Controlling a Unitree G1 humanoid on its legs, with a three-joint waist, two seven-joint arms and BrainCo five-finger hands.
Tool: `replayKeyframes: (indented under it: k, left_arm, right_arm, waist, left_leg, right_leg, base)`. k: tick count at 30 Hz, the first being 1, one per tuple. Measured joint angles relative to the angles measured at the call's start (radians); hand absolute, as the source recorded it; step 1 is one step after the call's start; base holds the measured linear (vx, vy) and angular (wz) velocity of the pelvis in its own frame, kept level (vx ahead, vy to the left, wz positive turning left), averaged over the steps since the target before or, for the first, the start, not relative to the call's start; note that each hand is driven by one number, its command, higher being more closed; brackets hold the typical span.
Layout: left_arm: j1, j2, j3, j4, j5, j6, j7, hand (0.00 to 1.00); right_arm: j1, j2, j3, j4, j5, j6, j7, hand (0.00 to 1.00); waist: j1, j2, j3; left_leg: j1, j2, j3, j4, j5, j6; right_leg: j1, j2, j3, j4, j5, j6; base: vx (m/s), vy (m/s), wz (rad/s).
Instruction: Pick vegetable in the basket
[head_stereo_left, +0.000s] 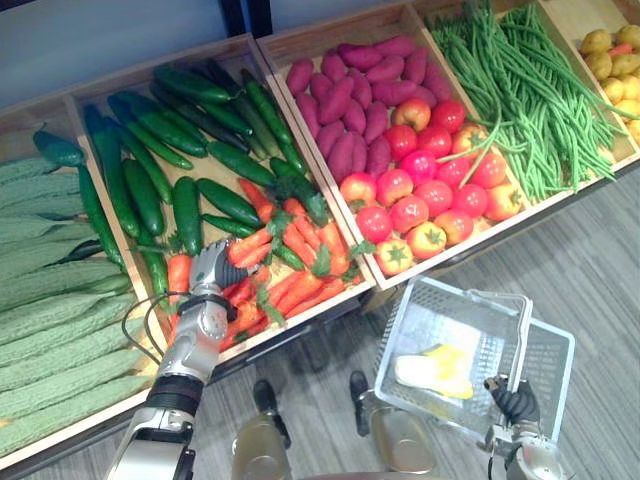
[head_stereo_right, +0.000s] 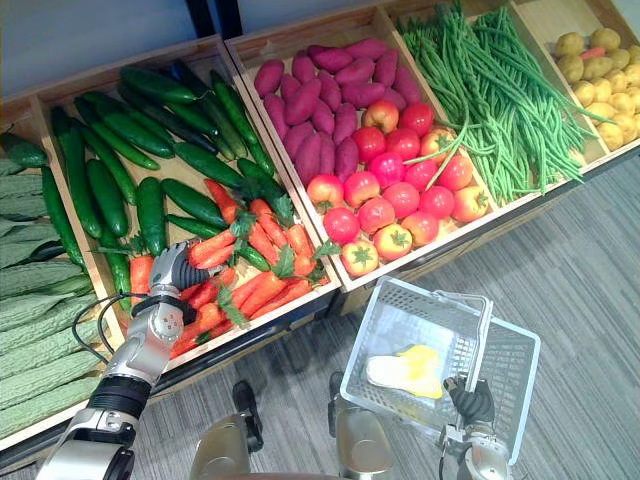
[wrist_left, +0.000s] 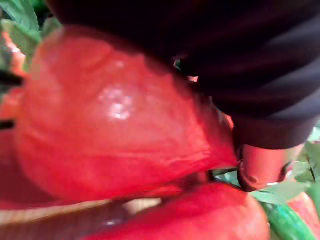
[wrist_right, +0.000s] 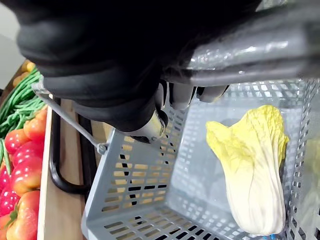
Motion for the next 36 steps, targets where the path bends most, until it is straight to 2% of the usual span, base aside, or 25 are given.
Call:
replayKeyframes:
  k: [3, 7, 14, 17, 22, 26, 29, 33, 36]
  left_arm:
    - [0.024, 0.000, 0.006, -0.039, -0.023, 0.001, 0.015, 1.00]
    - [0.054, 0.000, 0.052, -0.093, -0.035, 0.022, 0.020, 1.00]
    - [0.103, -0.004, 0.087, -0.279, -0.041, 0.024, 0.078, 1.00]
    - [0.132, -0.034, 0.098, -0.398, -0.045, 0.019, 0.103, 1.00]
    - [0.188, -0.109, 0.097, -0.534, -0.089, -0.016, 0.107, 1.00]
    - [0.265, -0.193, 0.059, -0.645, -0.199, -0.075, 0.107, 1.00]
    - [0.299, -0.239, 0.025, -0.700, -0.281, -0.100, 0.105, 1.00]
    - [0.304, -0.280, -0.040, -0.739, -0.411, -0.135, 0.085, 1.00]
    - [0.325, -0.296, -0.097, -0.753, -0.467, -0.136, 0.072, 1.00]
  right_arm:
    - [-0.002, 0.002, 0.000, 0.000, 0.000, -0.005, 0.000, 1.00]
    - [-0.003, 0.004, -0.010, 0.012, 0.007, -0.010, -0.001, 1.00]
    - [-0.015, 0.006, -0.031, 0.056, 0.008, -0.019, -0.001, 1.00]
    - [-0.021, 0.018, -0.041, 0.071, 0.009, -0.021, 0.000, 1.00]
    - [-0.025, 0.026, -0.043, 0.071, 0.008, -0.021, 0.000, 1.00]
    - [-0.037, 0.043, -0.047, 0.054, 0.008, -0.020, 0.000, 1.00]
    - [-0.038, 0.054, -0.043, 0.011, 0.006, -0.011, 0.000, 1.00]
    - [-0.009, 0.090, -0.045, -0.106, 0.007, 0.002, -0.006, 1.00]
    - [0.008, 0.103, -0.045, -0.194, 0.006, 0.004, -0.022, 1.00]
  waist:
    - [-0.015, 0.000, 0.000]
    - [-0.016, 0.000, 0.000]
    - [-0.019, 0.001, 0.000]
    - [-0.021, 0.001, 0.000]
    - [-0.021, 0.001, -0.002]
    - [-0.018, 0.006, -0.012]
    - [-0.014, 0.014, -0.032]
    - [-0.016, 0.016, -0.042]
    - [-0.016, 0.020, -0.053]
  left_leg:
    - [0.003, -0.008, -0.002, -0.011, 0.001, 0.001]
    - [0.019, -0.010, -0.003, -0.020, 0.001, 0.001]
    - [0.046, -0.023, -0.009, -0.034, 0.001, 0.000]
    - [0.062, -0.026, -0.008, -0.035, -0.001, 0.003]
    - [0.075, -0.026, 0.001, -0.040, -0.001, 0.003]
    - [0.108, -0.021, 0.049, -0.053, -0.006, 0.006]
    - [0.115, -0.003, 0.111, -0.027, -0.034, 0.007]
    - [0.126, 0.041, 0.195, 0.086, -0.117, 0.004]
    - [0.136, 0.090, 0.267, 0.179, -0.184, -0.003]
  right_leg:
    - [0.002, -0.006, 0.000, -0.001, -0.001, 0.001]
    - [0.018, -0.005, 0.000, -0.009, -0.001, 0.002]
    - [0.048, -0.007, -0.001, -0.026, -0.002, 0.004]
    - [0.068, -0.009, 0.001, -0.037, -0.001, 0.006]
    - [0.074, -0.006, 0.012, -0.040, 0.001, 0.008]
    - [0.086, 0.005, 0.057, -0.071, 0.023, 0.020]
    - [0.087, 0.021, 0.115, -0.108, 0.056, 0.033]
    - [0.099, 0.049, 0.201, -0.126, 0.077, 0.049]
    - [0.097, 0.084, 0.274, -0.123, 0.085, 0.060]
  base:
    - [0.03, 0.007, 0.03]
    - [0.02, -0.005, 0.01]
    - [0.01, -0.004, 0.02]
    - [0.00, 0.000, 0.00]
    - [0.00, -0.006, -0.05]
    - [0.01, 0.012, -0.35]
    - [0.01, 0.042, -0.65]
    - [-0.01, 0.049, -0.65]
    - [-0.03, 0.059, -0.88]
